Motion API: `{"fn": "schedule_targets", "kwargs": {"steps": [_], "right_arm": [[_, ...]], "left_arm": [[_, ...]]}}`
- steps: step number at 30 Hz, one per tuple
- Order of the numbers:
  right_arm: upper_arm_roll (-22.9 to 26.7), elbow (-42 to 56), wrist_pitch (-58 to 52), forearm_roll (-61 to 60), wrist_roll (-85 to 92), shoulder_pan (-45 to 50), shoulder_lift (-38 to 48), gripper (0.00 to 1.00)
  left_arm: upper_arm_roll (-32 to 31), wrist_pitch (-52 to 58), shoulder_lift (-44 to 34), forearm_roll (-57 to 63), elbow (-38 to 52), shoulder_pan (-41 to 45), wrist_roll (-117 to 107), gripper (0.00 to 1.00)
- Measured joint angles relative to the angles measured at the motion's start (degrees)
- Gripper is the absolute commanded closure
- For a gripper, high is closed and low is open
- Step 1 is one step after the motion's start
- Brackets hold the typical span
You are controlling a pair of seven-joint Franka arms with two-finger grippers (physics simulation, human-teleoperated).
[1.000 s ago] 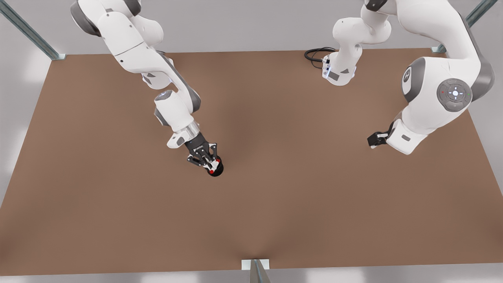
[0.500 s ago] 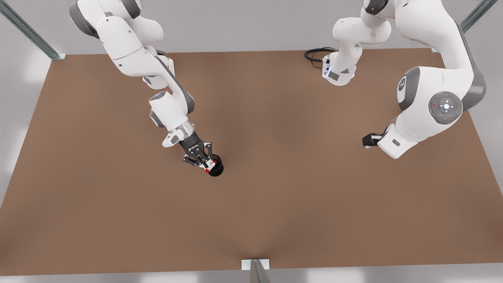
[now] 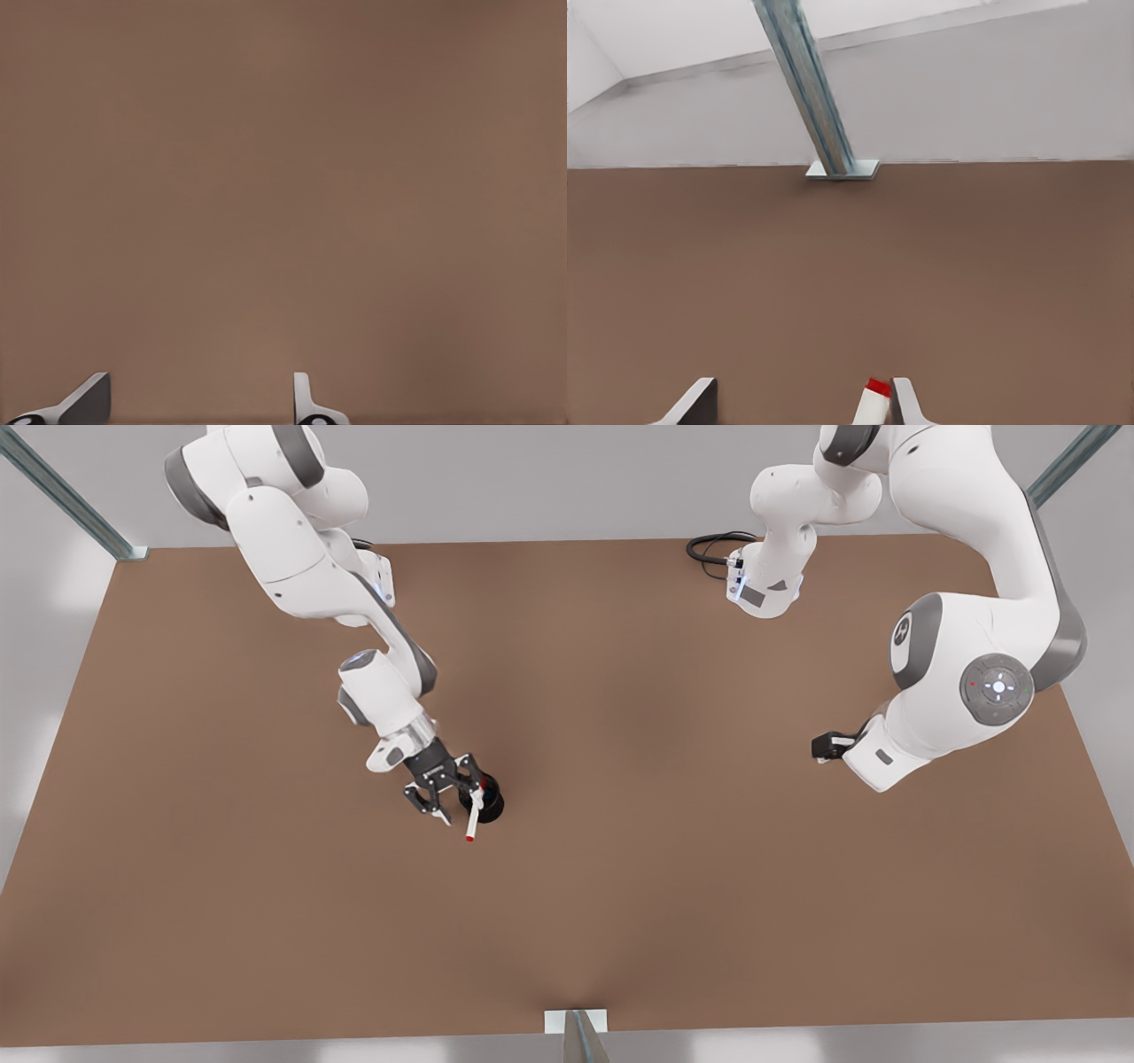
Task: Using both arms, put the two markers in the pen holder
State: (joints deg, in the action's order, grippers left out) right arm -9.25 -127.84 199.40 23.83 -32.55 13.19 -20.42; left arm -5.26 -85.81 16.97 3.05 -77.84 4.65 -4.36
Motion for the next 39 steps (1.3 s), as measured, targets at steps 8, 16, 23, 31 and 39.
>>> {"fn": "schedule_targets", "kwargs": {"steps": [8,16,23,31,39], "right_arm": [[-4.91,33.87,-40.51,-3.71,0.11,0.1,8.79,0.0],[7.92,30.47,-85.08,-20.74,9.17,-21.39,20.4,0.0],[7.14,50.63,-102.71,-22.86,17.12,-6.44,7.23,0.0],[7.08,51.21,-108.13,-22.62,23.05,-6.37,7.08,0.0],[5.54,52.46,-109.53,-22.49,26.63,-6.61,6.76,0.0]], "left_arm": [[-0.06,0.04,-0.22,-0.05,0.11,0.24,0.87,0.0],[-0.21,0.07,-0.59,-0.02,0.57,0.26,1.49,0.0],[-0.17,0.2,-0.56,0.1,1.08,0.36,1.81,0.0],[-0.17,0.16,-0.5,0.2,1.39,0.44,2.03,0.0],[-0.18,0.11,-0.45,0.24,1.44,0.44,2.17,0.0]]}}
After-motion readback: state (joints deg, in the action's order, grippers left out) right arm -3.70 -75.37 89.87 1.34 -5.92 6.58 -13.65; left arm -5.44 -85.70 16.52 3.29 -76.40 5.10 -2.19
